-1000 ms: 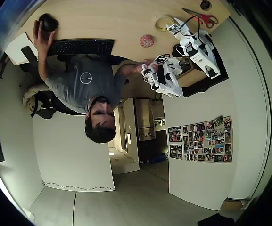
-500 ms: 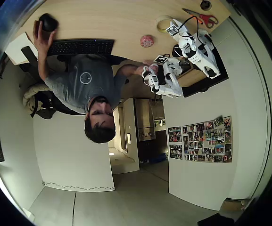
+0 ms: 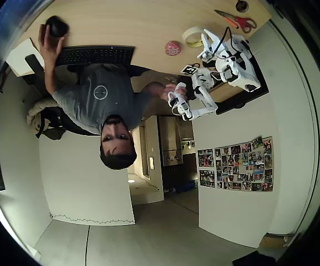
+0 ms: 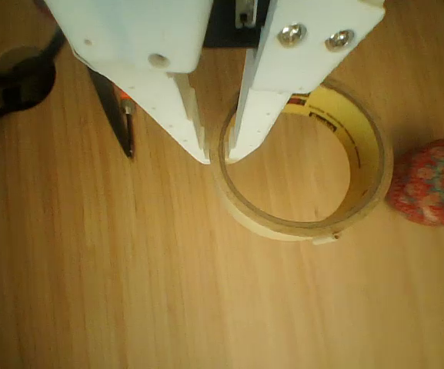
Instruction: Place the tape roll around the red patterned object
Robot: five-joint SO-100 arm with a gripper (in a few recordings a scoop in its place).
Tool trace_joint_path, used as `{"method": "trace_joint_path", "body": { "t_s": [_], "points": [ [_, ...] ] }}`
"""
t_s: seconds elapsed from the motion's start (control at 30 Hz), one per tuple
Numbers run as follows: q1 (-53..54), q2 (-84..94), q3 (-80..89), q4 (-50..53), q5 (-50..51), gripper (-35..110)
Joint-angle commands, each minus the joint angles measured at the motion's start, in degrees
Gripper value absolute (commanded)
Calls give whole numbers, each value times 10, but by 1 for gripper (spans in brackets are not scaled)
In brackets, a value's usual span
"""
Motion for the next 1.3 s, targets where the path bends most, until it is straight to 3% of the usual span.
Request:
{"method": "trace_joint_path", "body": {
  "t_s": [0.0,0.43,0.93,1.27],
  "points": [
    [-54,27,-46,11,-5,0],
    [-236,-68,-156,-11,104,0],
    [-276,-164,-145,-130,139,0],
    [-270,-187,-132,-129,152,0]
  ]
}}
